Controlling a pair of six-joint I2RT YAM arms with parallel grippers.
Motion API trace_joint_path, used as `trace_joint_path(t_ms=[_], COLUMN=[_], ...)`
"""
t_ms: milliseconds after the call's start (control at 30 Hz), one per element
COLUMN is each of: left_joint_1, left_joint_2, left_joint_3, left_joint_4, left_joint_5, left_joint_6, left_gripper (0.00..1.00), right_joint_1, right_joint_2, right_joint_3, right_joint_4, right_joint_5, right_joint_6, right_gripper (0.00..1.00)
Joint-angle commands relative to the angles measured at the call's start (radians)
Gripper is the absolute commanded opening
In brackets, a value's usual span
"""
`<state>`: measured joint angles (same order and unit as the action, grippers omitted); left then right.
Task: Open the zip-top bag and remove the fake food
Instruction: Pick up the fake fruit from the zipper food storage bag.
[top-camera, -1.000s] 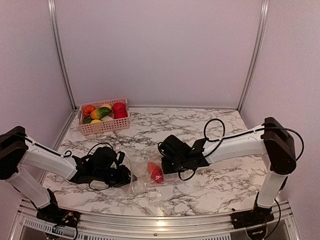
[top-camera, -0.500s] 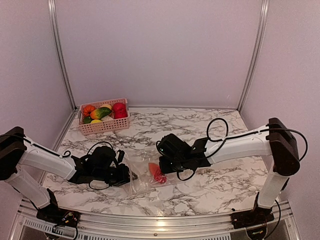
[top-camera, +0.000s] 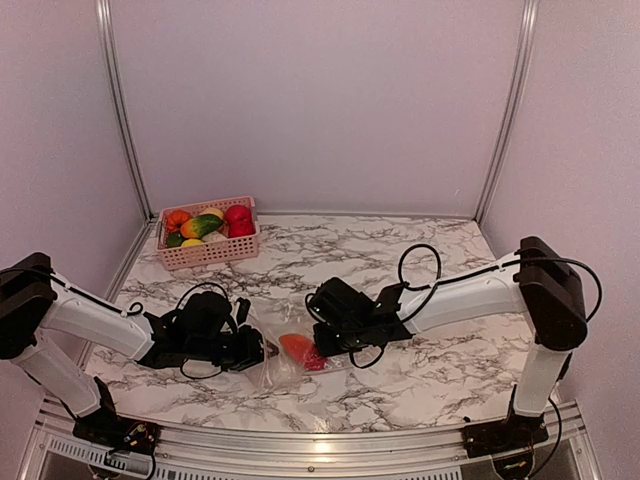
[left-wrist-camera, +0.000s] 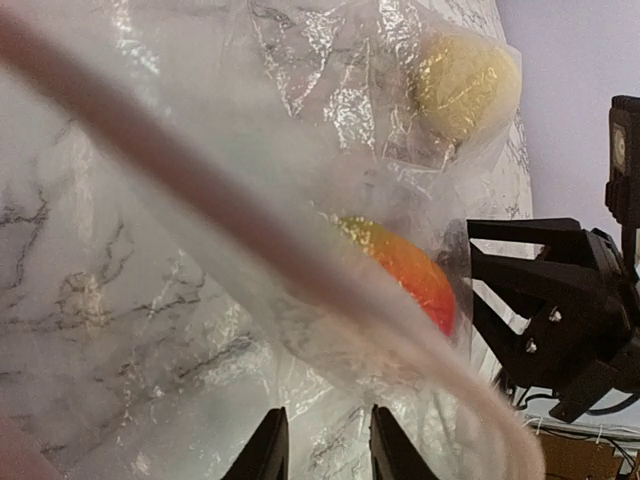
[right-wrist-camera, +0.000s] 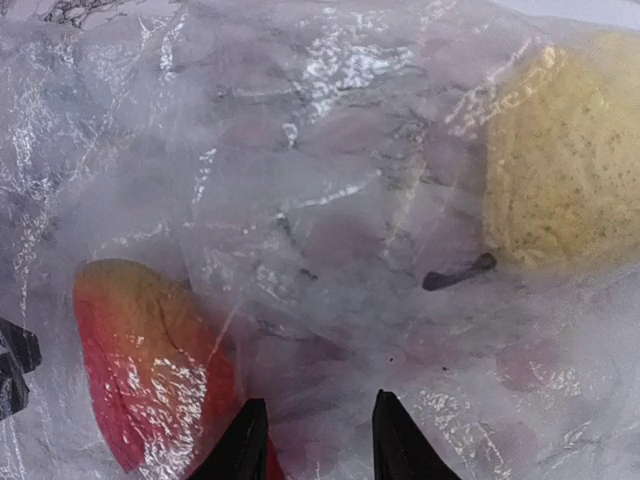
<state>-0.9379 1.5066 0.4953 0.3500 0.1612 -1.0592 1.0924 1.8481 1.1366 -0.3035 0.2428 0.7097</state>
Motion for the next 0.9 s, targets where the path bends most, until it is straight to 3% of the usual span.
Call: trace_joint_path(t_ms=[0, 433, 733, 867], left_joint_1=[0.002, 0.002, 0.002, 0.002], left_joint_2=[0.013, 0.024, 0.038, 0.045], left_joint_3=[-0.009, 0.003, 0.018, 0.021], left_joint_4=[0.043, 0.02, 0.011, 0.009], left_joint_5=[0.008, 0.007, 0.008, 0.009], left_joint_6=[-0.004, -0.007, -0.034, -0.041], left_gripper=[0.31, 0.51, 0.58, 0.59], right_joint_1=[0.027, 0.046, 0.071, 0.07], right_joint_2=[0.046, 0.047, 0.037, 0.024], right_joint_3=[0.044, 0.069, 0.1, 0.109], right_joint_4=[0.006, -0.011, -0.067, -0.091], right_joint_5=[-0.019, -0.001, 0.05, 0.067], right_joint_6=[-0.02, -0.057, -0.076, -0.074], right_gripper=[0.36, 0.54, 0.65, 0.59])
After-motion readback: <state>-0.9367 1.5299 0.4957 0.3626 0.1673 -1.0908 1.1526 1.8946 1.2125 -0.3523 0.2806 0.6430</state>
